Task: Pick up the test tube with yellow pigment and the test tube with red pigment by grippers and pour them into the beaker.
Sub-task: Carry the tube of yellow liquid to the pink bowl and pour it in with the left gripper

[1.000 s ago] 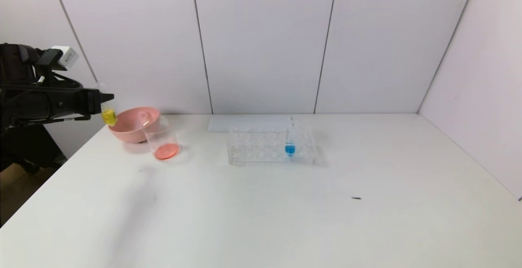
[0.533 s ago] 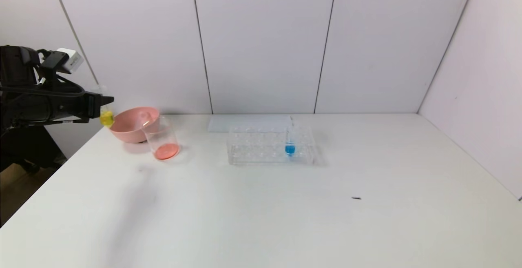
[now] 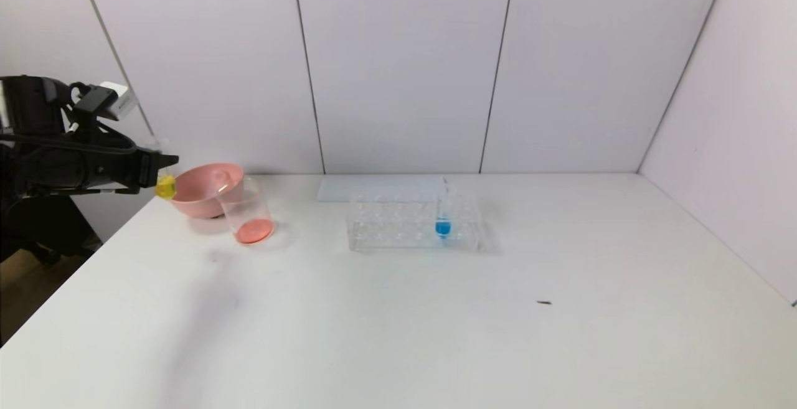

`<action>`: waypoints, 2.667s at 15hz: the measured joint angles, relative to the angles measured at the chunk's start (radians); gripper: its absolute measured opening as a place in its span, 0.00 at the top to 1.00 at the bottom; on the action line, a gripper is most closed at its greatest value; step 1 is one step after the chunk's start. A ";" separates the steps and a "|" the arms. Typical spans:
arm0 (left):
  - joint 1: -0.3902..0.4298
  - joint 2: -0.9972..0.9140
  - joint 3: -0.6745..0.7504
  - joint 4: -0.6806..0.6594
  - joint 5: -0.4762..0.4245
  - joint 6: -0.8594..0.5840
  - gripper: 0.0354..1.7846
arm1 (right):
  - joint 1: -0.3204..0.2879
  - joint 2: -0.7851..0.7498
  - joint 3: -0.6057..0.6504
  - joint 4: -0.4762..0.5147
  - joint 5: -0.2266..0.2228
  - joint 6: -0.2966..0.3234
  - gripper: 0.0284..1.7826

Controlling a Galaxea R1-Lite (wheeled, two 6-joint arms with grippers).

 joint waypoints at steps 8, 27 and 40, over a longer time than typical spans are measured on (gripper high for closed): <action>-0.003 0.033 -0.098 0.173 -0.084 0.132 0.77 | 0.000 0.000 0.000 0.000 0.000 0.000 0.05; -0.043 0.106 -0.313 0.445 -0.092 0.420 0.77 | 0.000 0.000 0.000 0.000 0.000 0.000 0.05; -0.053 0.138 -0.510 0.779 -0.087 0.651 0.77 | 0.000 0.000 0.000 0.000 0.000 0.000 0.05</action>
